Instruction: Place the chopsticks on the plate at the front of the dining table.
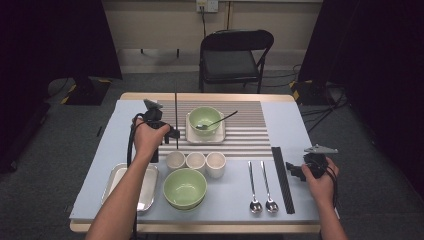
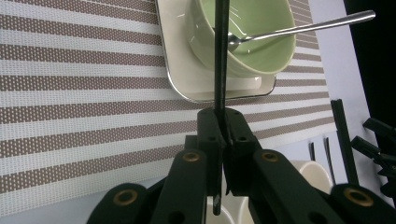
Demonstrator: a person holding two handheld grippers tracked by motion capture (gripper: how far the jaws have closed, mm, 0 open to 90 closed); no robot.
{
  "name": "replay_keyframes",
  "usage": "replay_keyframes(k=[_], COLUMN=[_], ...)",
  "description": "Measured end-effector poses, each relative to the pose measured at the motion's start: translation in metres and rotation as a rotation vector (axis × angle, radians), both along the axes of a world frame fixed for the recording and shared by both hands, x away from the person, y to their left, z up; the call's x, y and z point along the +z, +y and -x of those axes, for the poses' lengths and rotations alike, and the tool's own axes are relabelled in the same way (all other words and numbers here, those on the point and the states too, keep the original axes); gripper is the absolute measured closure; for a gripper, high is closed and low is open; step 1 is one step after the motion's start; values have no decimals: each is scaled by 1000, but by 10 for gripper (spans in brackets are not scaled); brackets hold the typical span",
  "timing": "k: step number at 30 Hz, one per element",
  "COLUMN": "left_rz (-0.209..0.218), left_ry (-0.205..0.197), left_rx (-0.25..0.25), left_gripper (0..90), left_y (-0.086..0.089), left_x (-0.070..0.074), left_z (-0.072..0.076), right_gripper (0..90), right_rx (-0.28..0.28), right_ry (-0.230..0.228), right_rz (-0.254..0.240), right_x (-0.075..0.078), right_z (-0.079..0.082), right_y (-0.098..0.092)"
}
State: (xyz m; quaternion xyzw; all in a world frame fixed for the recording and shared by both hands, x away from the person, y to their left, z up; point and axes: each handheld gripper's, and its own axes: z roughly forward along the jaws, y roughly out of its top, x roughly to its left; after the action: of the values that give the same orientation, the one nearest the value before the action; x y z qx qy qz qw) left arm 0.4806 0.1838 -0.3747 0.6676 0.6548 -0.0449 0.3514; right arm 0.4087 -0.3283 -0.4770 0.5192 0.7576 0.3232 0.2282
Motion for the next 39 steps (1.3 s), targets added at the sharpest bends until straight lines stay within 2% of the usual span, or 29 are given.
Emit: replay_keyframes(k=[4,6,8,11,12,14,17,18,22,25,28,29,30,32,33,39], left_rz=[0,-14,-4,-15,-6,0,-10,-10,-24,-22,-38,-27,-40,-36,-32,-42], left_ry=[16,15,22,28,28,29,26,28,26,32,39,40,38,43,50,59], left_rx=[-5,-11,0,2,16,12,0,15,2,11,-7,8,2,-12,10,-7], left_gripper=[872,872,872,872,872,872,872,872,872,872,872,872,872,872,872,872], left_y=[0,0,-1,0,-1,-1,-1,-2,-4,-6,-7,-8,-8,-8,-10,-13], left_x=[-3,-4,-5,-7,-8,-9,-10,-10,-9,-11,-13,-14,-14,-16,-17,-23], left_z=[-3,-4,-6,-8,-9,-10,-13,-14,-17,-19,-21,-21,-22,-23,-24,-28], right_gripper=[176,177,176,176,176,177,176,177,176,176,176,176,176,176,176,176], right_rx=[2,2,1,2,3,1,1,1,1,2,2,2,2,1,1,2], right_ry=[-1,0,1,0,-2,0,0,0,0,0,0,1,1,1,1,1], right_rz=[3,2,1,2,3,2,2,2,2,2,1,1,1,0,0,1], right_x=[0,0,0,0,0,0,0,0,0,0,0,0,0,0,0,0], right_z=[0,0,0,0,0,0,0,0,0,0,0,0,0,0,0,0], right_y=[0,0,0,0,0,0,0,0,0,0,0,0,0,0,0,0])
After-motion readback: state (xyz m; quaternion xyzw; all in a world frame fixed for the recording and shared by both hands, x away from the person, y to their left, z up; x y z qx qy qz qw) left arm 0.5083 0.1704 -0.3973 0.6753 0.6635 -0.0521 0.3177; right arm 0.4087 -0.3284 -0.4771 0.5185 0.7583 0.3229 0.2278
